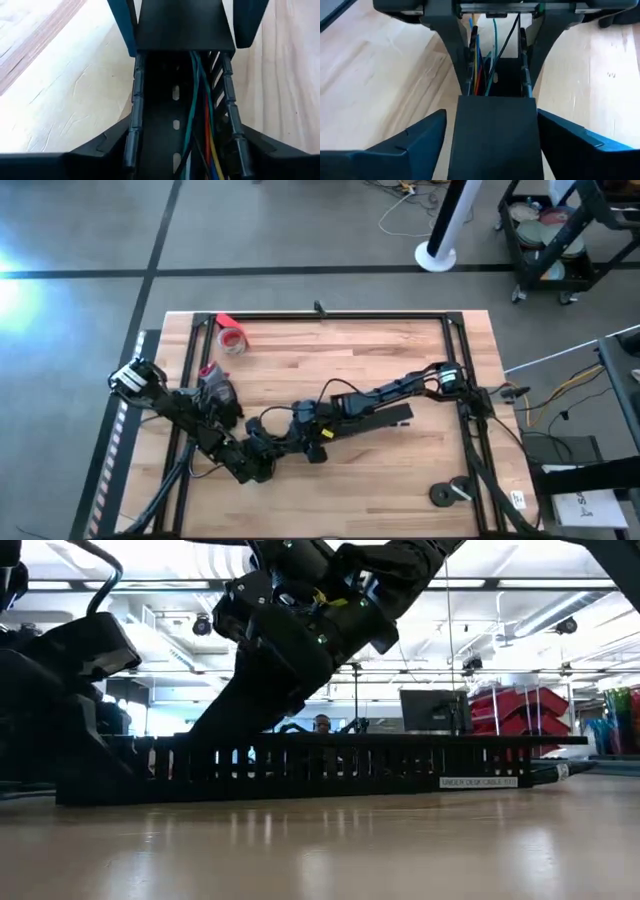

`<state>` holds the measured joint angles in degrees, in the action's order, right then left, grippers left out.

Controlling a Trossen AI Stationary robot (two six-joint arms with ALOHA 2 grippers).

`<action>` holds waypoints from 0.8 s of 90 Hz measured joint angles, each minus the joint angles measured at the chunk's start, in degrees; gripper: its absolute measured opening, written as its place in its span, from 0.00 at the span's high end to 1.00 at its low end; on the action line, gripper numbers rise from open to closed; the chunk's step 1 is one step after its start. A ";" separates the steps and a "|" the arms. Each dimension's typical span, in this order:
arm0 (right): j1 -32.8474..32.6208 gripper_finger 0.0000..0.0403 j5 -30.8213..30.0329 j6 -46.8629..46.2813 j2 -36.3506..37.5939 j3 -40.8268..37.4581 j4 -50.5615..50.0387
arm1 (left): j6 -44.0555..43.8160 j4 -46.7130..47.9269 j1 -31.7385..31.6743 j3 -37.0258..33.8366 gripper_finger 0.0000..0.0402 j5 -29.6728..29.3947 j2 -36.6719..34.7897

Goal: Ziptie cables
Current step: Close the black cable duct

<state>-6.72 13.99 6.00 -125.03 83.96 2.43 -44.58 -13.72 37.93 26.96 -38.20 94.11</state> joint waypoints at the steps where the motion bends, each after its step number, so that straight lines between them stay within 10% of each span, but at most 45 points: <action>1: 0.00 0.28 -0.01 0.03 0.00 0.00 -0.01 | -0.01 0.00 0.00 0.01 0.45 -0.01 0.00; 72: -0.22 0.46 -1.63 -2.67 -0.55 -0.11 2.12 | 0.57 -1.40 0.11 -0.26 0.45 -1.69 0.00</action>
<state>-6.94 12.36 3.33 -125.59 83.85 4.55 -44.01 -15.12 38.04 26.71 -39.89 94.11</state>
